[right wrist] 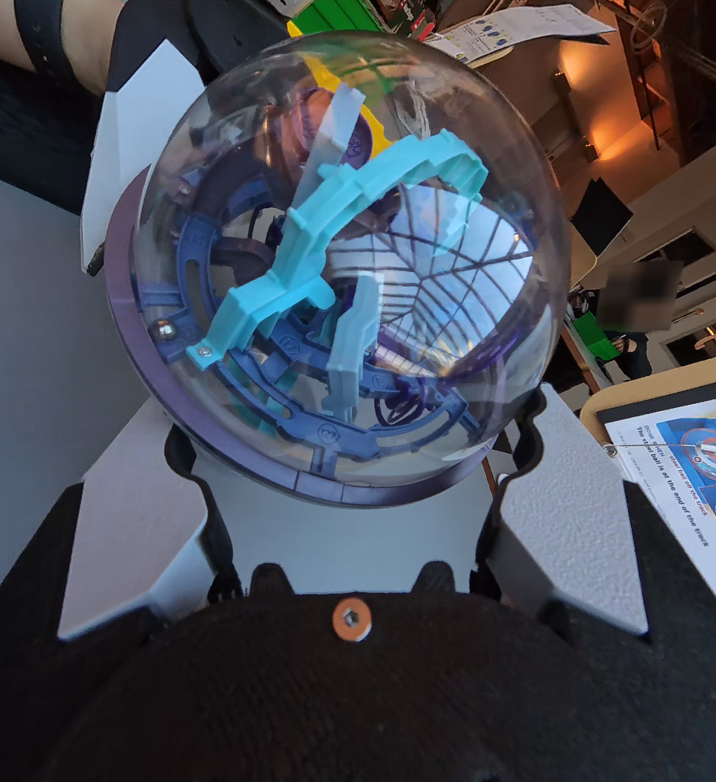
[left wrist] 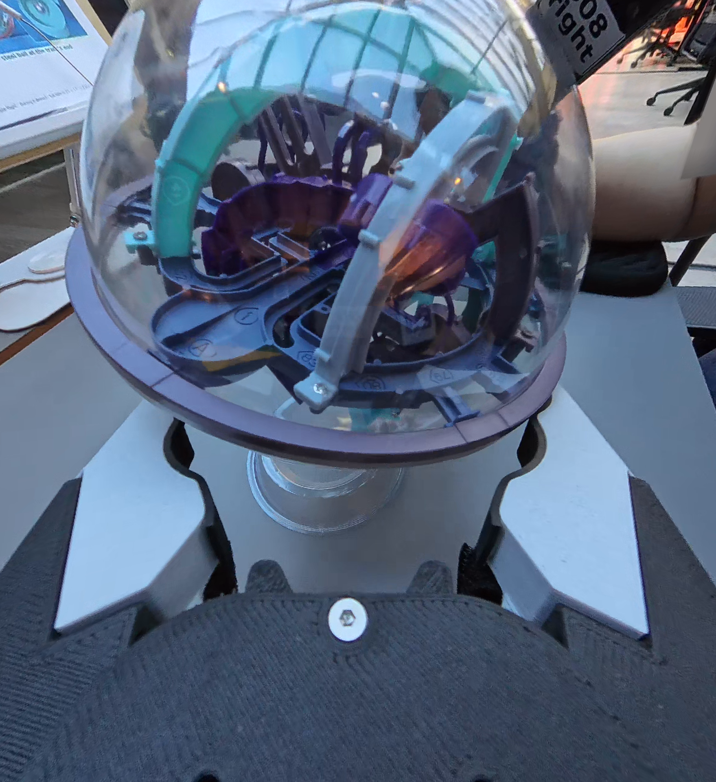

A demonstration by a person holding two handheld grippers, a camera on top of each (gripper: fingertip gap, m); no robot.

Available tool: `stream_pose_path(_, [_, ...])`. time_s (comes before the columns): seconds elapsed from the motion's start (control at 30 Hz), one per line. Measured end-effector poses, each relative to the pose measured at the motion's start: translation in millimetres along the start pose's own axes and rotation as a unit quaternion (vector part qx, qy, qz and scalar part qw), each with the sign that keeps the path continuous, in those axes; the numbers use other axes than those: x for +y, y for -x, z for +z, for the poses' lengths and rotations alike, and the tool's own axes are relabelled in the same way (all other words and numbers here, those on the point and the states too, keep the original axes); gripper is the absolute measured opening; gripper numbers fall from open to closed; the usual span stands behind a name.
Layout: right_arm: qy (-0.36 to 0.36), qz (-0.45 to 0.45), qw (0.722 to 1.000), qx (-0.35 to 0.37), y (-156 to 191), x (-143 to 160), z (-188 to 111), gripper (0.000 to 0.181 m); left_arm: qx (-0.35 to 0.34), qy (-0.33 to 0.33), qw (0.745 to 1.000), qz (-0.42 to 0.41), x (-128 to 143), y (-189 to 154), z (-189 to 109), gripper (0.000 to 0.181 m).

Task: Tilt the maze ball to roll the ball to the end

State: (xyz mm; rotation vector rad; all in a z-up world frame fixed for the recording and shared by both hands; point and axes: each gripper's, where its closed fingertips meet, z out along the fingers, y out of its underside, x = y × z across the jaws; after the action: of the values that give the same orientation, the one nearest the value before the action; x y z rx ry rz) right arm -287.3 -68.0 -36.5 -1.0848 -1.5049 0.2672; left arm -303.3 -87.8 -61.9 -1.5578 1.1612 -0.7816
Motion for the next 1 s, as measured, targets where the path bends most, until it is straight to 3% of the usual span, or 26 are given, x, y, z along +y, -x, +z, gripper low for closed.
stream_pose_path(0.3, [-0.039,0.017,0.999,0.022,-40.5,-37.3,-11.5,0.156,-0.021,-0.075,0.997,0.013,-60.8,14.8,-5.0,0.159])
stream_pose_path(0.63, [-0.093,0.045,0.994,0.042,-87.4,-74.4,-21.2,0.155,-0.055,-0.209,0.975,0.047,-139.7,27.8,-27.0,0.159])
stream_pose_path(0.83, [-0.116,0.048,0.991,0.054,-111.8,-89.8,-25.5,0.155,-0.068,-0.241,0.965,0.076,-174.1,35.4,-35.2,0.159])
stream_pose_path(1.0, [-0.101,0.032,0.992,0.069,-130.1,-92.3,-30.3,0.156,-0.066,-0.227,0.967,0.099,-189.6,43.6,-32.3,0.159])
